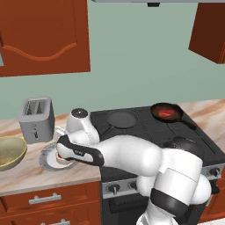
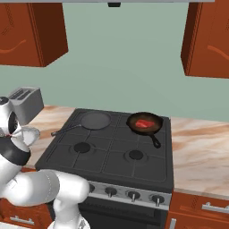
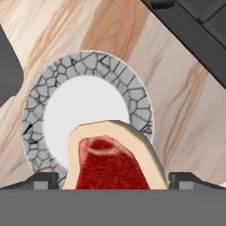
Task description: Place one of the steaks on the plate and the other in the bowl. Then place the bowl in the fridge.
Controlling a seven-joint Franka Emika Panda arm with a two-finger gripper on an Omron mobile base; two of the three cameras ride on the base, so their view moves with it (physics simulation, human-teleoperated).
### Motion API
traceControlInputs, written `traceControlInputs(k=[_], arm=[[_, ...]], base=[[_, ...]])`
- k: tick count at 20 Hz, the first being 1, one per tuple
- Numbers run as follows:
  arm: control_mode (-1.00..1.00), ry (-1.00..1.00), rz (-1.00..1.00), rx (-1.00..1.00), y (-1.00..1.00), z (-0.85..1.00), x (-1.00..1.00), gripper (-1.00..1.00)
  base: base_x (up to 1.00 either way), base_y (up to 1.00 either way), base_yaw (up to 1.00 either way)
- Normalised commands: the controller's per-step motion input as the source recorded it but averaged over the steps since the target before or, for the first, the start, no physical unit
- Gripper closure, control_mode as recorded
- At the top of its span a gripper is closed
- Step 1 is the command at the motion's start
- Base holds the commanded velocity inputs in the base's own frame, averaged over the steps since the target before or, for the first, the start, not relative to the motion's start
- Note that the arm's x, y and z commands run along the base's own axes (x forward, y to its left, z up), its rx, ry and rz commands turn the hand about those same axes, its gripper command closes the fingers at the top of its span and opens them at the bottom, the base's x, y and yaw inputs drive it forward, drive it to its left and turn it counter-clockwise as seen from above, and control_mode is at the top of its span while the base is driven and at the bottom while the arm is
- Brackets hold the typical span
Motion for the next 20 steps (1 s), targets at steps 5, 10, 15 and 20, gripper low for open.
traceControlInputs(k=[5,10,15,20], arm=[[-1.00,0.09,0.00,0.00,0.03,-0.29,0.17,1.00],[-1.00,0.02,0.00,-0.02,0.16,-0.40,0.15,1.00],[-1.00,0.00,0.00,-0.05,0.28,-0.24,0.22,1.00],[-1.00,0.00,0.00,-0.06,0.25,-0.10,0.27,1.00]], base=[[0.00,0.00,0.00],[0.00,0.00,0.00],[0.00,0.00,0.00],[0.00,0.00,0.00]])
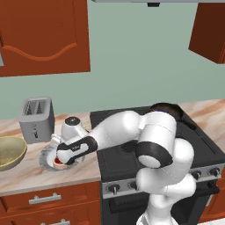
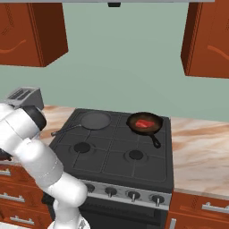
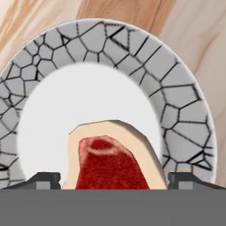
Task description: Place one of the steaks on the plate and the other in the bowl. Then place the bowl in the fridge.
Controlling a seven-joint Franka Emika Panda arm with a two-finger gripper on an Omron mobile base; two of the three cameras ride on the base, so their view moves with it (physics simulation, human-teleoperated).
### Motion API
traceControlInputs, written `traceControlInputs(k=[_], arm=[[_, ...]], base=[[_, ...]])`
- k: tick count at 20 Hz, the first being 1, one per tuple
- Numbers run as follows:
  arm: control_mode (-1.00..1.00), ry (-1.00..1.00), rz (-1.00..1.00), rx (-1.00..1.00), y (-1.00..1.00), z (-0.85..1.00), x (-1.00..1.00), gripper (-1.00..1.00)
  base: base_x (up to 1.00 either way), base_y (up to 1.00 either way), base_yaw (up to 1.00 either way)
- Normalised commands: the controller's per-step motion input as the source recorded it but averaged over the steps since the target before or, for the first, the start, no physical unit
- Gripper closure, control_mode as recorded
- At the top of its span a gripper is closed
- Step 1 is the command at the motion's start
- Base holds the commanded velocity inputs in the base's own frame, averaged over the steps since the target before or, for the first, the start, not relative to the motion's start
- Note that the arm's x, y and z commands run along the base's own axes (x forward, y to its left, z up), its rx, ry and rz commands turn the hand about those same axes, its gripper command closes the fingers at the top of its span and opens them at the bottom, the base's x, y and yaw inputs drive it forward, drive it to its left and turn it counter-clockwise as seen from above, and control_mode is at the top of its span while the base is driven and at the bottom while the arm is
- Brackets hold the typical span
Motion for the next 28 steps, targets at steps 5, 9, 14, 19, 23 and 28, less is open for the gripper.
traceControlInputs(k=[5,9,14,19,23,28], arm=[[-1.00,0.05,0.00,-0.01,0.14,0.00,0.44,1.00],[-1.00,0.07,0.00,0.00,0.15,-0.04,0.38,1.00],[-1.00,0.01,-0.02,-0.05,0.48,-0.34,0.34,1.00],[-1.00,0.01,-0.02,-0.03,0.20,0.00,0.12,-1.00],[-1.00,0.00,0.00,0.01,-0.06,0.05,-0.17,-1.00],[-1.00,0.00,0.00,0.13,-0.55,0.28,-0.34,-1.00]], base=[[0.00,0.00,0.00],[0.00,0.00,0.00],[0.00,0.00,0.00],[0.00,0.00,0.00],[0.00,0.00,0.00],[0.00,0.00,0.00]])
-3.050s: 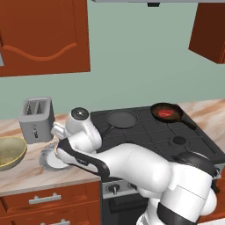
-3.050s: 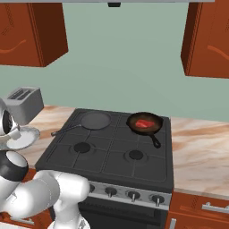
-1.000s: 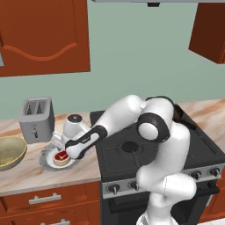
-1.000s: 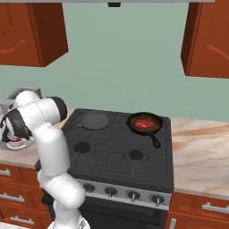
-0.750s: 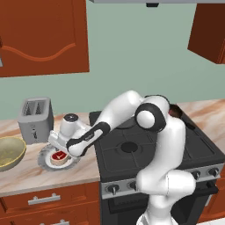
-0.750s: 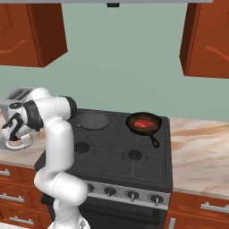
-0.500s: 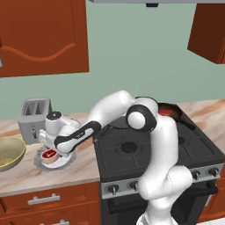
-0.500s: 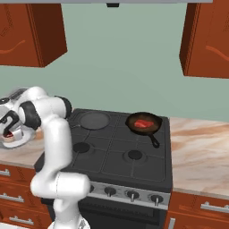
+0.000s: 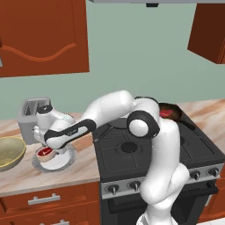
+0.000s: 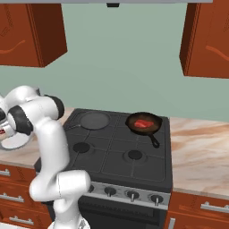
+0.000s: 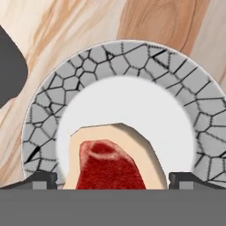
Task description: Place one of the steaks on the plate and the other in the bowl. Then place the bowl in the fridge.
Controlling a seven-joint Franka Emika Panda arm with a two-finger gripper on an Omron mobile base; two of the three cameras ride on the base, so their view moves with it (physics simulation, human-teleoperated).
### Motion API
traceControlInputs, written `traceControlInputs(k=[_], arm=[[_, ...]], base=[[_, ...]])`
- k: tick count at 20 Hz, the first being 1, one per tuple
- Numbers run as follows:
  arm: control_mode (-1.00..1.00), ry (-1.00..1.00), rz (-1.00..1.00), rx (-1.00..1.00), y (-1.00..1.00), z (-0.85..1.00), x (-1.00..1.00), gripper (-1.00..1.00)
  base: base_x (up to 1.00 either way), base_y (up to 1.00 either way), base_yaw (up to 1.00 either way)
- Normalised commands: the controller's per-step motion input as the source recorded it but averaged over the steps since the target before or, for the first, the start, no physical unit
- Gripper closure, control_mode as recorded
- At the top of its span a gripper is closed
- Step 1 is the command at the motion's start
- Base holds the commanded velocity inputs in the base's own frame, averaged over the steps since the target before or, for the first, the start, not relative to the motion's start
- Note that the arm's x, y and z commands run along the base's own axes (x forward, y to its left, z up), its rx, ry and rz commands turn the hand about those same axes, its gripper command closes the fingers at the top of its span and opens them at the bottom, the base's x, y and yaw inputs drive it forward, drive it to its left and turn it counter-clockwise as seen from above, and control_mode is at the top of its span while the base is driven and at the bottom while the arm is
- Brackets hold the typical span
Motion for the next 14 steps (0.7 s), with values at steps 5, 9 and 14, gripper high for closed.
traceControlInputs(k=[5,9,14], arm=[[-1.00,0.00,0.00,0.09,-0.51,0.13,-0.13,-1.00],[-1.00,0.02,0.00,0.00,-0.26,-0.62,0.12,-1.00],[-1.00,0.00,0.00,-0.02,0.00,-0.65,0.50,-1.00]], base=[[0.00,0.00,0.00],[0.00,0.00,0.00],[0.00,0.00,0.00]])
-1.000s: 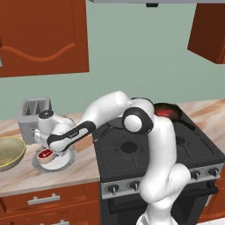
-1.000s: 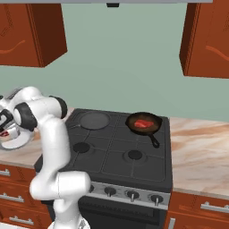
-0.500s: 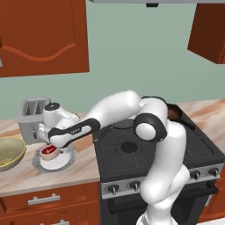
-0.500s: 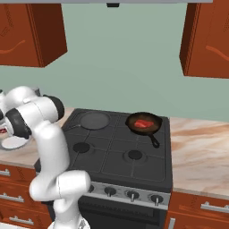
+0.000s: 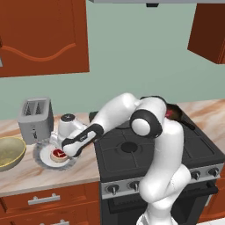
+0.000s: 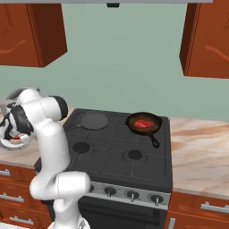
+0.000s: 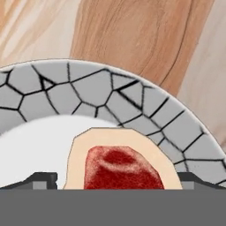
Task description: Place one of the steaks on the plate and the other in the bowl. Then place the bowl in the fridge.
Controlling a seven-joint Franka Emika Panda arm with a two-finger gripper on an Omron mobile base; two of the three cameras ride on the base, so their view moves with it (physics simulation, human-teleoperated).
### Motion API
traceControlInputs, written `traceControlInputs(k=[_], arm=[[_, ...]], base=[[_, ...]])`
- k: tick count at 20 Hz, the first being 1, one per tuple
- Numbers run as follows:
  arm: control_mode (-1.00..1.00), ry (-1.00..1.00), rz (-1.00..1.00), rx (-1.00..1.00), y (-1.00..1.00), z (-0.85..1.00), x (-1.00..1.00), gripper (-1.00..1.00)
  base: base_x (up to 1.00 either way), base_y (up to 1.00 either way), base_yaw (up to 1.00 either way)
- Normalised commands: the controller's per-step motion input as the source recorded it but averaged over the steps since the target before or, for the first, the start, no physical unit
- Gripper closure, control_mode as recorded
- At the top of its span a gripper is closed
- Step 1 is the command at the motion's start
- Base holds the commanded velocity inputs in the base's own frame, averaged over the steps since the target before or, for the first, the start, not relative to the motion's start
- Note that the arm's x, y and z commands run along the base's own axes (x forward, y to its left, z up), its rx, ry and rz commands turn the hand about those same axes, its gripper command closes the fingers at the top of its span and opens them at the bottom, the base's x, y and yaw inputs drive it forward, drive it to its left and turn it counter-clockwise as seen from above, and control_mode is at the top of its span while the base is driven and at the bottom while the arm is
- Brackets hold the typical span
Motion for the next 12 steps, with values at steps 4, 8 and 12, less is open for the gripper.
traceControlInputs(k=[4,8,12], arm=[[-1.00,-0.08,0.00,-0.04,0.00,0.19,0.17,-1.00],[-1.00,0.00,0.00,0.00,0.00,0.19,0.26,-1.00],[-1.00,0.01,0.00,0.01,-0.01,0.54,0.04,-1.00]], base=[[0.00,0.00,0.00],[0.00,0.00,0.00],[0.00,0.00,0.00]])
